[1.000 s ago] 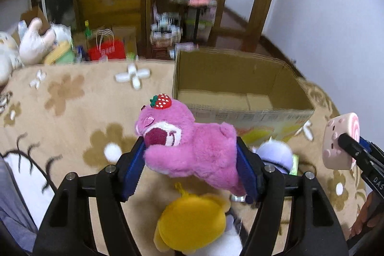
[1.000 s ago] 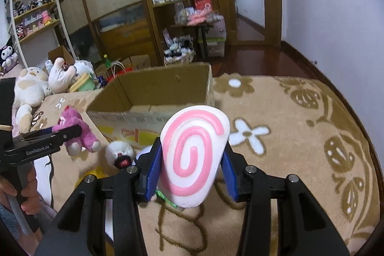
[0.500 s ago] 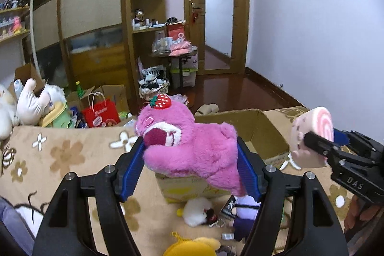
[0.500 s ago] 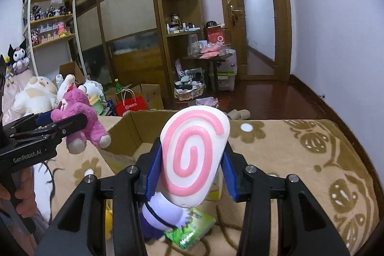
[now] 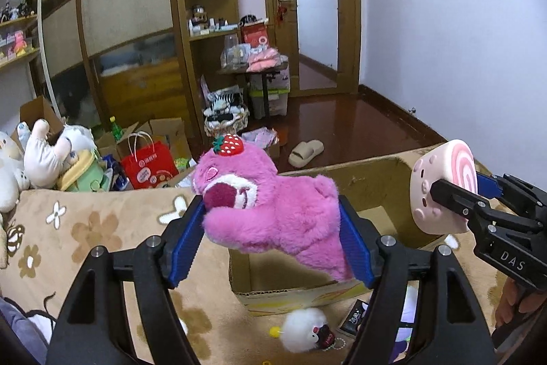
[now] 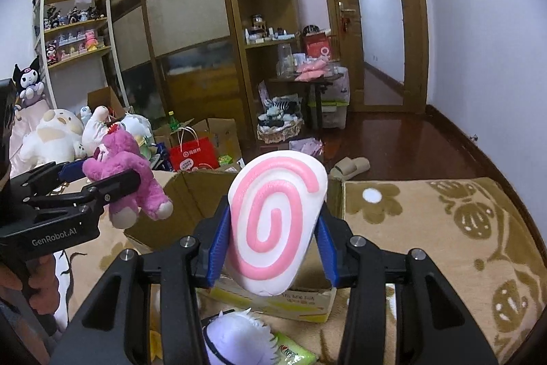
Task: Organize soft objects
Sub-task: 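Lift both toys over the box and open both tools to drop them in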
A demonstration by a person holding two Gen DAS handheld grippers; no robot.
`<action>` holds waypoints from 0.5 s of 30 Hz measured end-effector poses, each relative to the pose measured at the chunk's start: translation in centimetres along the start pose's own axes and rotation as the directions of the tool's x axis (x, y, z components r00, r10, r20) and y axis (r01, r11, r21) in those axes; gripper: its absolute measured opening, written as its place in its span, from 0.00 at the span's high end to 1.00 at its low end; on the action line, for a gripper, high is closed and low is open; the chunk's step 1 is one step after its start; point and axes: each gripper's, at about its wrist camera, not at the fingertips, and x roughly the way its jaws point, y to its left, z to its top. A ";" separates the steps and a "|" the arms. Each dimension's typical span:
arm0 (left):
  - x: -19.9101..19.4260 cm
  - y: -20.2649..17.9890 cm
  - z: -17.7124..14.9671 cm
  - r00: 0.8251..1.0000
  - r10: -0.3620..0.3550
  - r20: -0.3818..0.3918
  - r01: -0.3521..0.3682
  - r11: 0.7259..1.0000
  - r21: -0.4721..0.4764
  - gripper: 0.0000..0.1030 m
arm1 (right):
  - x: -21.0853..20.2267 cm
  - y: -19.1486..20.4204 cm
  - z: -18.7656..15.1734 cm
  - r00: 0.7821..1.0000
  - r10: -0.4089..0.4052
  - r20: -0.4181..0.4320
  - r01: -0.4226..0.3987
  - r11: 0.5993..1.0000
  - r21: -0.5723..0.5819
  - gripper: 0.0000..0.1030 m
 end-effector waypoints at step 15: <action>4.5 0.1 -1.7 0.992 -0.024 -0.123 0.027 0.999 0.025 0.24 | 3.6 -1.1 -1.4 0.996 0.019 -0.088 -0.015 0.999 0.045 0.39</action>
